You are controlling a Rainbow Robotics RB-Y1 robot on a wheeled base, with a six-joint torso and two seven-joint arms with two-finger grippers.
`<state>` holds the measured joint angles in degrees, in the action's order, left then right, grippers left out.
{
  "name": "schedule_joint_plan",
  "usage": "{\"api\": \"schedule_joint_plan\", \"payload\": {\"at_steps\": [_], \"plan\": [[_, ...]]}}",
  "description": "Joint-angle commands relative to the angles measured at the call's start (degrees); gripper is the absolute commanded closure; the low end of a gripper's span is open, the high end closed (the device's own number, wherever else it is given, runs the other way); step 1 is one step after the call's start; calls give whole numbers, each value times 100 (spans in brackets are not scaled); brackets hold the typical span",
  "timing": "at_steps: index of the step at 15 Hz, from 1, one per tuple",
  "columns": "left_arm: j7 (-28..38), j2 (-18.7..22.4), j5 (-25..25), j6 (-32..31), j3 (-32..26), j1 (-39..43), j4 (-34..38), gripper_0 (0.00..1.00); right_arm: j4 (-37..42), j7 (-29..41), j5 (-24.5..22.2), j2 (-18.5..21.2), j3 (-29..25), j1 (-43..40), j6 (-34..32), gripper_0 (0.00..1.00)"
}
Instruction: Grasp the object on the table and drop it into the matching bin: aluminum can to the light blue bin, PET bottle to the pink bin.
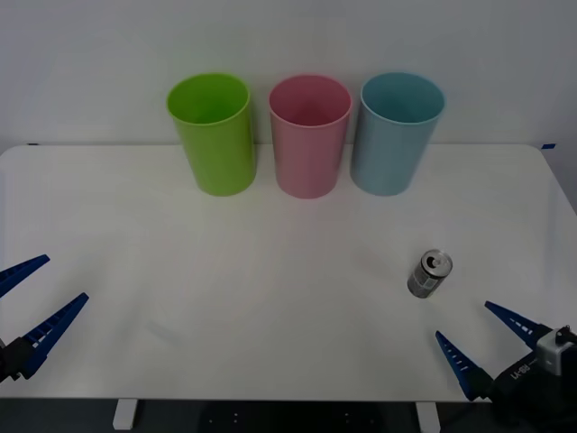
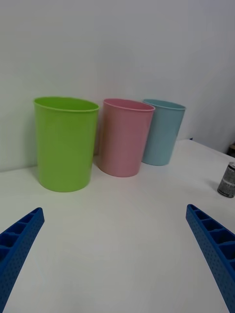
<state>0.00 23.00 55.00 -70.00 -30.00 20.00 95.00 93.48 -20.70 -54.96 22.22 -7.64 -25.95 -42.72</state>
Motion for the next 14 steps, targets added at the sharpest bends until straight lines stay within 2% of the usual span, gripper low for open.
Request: {"api": "schedule_joint_plan", "payload": {"at_steps": [1,7,14], "plan": [[0,0,0,0,0,0,0,0,-435,-49,-199,-244,-27,363,-96,0],[0,0,0,0,0,0,0,0,-734,-163,-287,-437,-10,776,27,0],[0,0,0,0,0,0,0,0,-734,-189,-278,-481,412,1127,809,0]]}}
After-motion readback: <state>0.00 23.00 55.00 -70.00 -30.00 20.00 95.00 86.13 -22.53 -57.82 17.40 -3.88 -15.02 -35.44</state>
